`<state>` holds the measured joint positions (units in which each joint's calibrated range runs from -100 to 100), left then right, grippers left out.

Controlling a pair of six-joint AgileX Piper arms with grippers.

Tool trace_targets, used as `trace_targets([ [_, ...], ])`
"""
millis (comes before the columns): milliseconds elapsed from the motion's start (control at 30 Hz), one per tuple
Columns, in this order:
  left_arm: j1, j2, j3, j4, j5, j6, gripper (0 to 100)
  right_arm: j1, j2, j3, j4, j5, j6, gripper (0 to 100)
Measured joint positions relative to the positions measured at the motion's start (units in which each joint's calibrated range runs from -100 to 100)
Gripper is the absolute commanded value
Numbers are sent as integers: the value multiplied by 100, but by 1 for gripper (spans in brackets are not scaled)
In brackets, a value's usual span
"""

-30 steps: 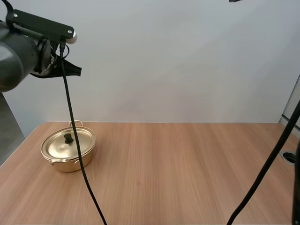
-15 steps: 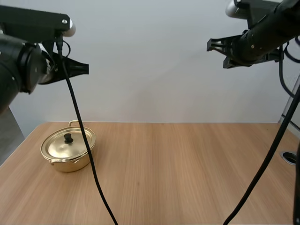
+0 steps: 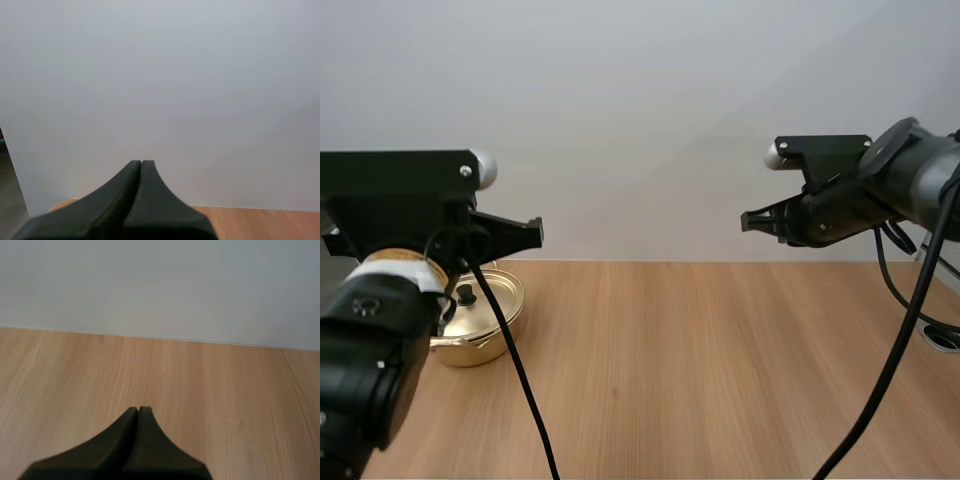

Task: Open the pot, put the car inside, and close it

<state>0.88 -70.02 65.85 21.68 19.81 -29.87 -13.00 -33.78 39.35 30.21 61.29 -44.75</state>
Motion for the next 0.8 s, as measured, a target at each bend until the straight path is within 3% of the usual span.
trace_targets([
  [33,0,-572,632,0,-551,0,0,455,-318,967,-512,-1080,60,0],
  [100,0,-1120,1263,0,-883,-35,0,740,-549,1433,-879,-1730,275,0],
  [333,-92,-2625,3019,-136,-824,-101,0,1513,-1388,2861,-1036,-3544,1138,0],
  [533,-99,-2998,3415,-720,70,-3,0,1700,-2465,4037,-1036,-5148,1180,0],
  [800,-121,-2998,3415,-1456,1041,965,0,1700,-3903,5498,-1012,-6822,1218,0],
])
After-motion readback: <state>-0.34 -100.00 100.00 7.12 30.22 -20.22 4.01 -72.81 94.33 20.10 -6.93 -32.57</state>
